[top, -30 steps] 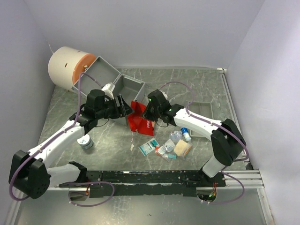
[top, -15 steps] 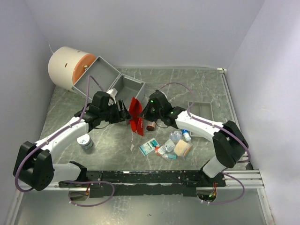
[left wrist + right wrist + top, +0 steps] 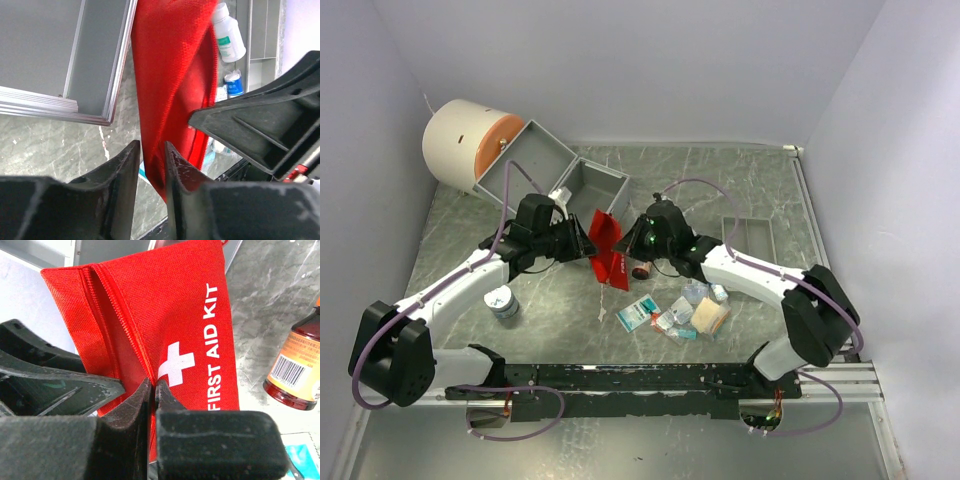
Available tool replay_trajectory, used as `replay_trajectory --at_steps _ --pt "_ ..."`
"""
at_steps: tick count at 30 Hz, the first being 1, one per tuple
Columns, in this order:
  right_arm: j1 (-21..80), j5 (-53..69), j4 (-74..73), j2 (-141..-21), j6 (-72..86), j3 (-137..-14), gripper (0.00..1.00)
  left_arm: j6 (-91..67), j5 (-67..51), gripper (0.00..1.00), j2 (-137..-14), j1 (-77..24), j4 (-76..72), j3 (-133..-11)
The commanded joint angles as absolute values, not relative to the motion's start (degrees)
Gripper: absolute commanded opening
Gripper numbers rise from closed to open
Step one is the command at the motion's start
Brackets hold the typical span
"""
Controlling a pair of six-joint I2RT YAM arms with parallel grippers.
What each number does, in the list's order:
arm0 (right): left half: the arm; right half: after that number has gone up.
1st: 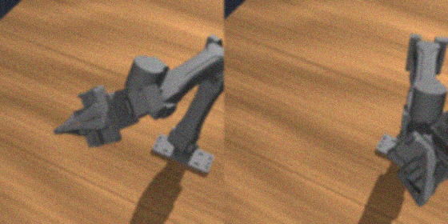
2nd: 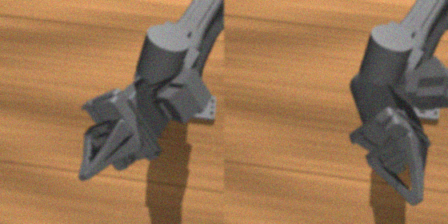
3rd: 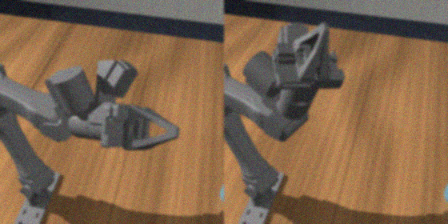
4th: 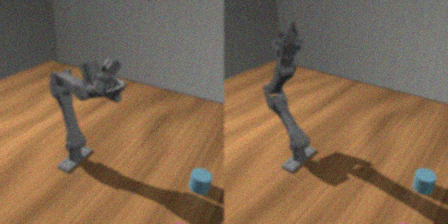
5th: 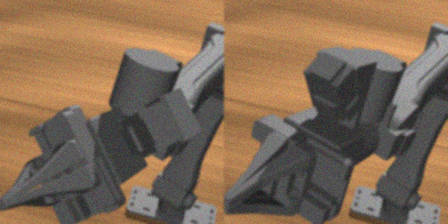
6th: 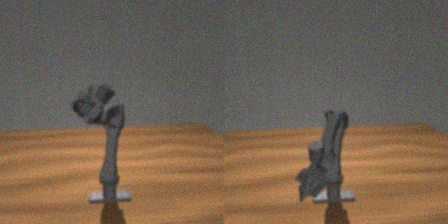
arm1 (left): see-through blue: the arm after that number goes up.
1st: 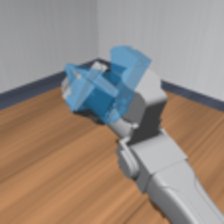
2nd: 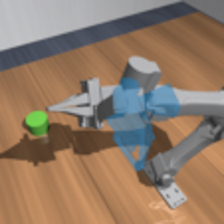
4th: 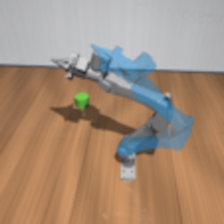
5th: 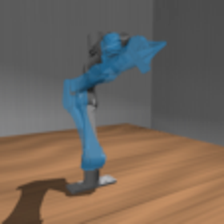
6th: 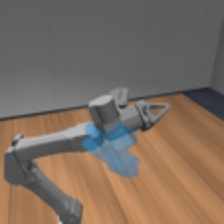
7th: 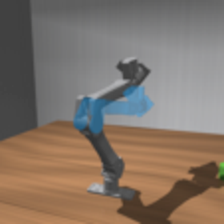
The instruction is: Organize the medicine kit
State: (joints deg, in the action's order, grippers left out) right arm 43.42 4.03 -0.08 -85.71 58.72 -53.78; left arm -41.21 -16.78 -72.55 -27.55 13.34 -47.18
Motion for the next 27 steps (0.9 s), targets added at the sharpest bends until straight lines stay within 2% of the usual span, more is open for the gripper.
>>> replay_trajectory --at_steps 1,5,6,14,20,25,27 --pt "43.68 4.21 0.25 -88.35 58.44 -55.59 0.00 -38.78 -16.38 0.29 -71.50 -27.95 14.46 -49.64" --pt "44.44 -0.64 -6.92 -90.34 56.63 -59.87 0.00 -35.83 -11.62 0.08 -70.96 -27.95 17.92 -50.77" --pt "44.78 -2.43 -9.69 -90.98 55.97 -61.19 0.00 -35.25 -10.75 0.07 -71.13 -27.91 18.86 -51.25" --pt "49.98 -22.10 -32.92 -97.59 51.57 -74.60 0.00 -32.86 -7.73 0.07 -73.88 -27.90 23.34 -55.15" --pt "51.59 -30.80 -45.65 -101.77 53.44 -80.89 0.00 -31.38 -6.50 0.07 -75.82 -27.93 25.53 -56.87" --pt "51.60 -31.82 -46.66 -100.63 53.04 -81.09 0.20 -30.87 -6.64 0.07 -76.20 -27.95 24.96 -56.66" --pt "51.60 -27.99 -41.36 -98.43 49.33 -79.57 0.33 -30.58 -7.86 0.07 -76.41 -27.95 24.18 -56.54"
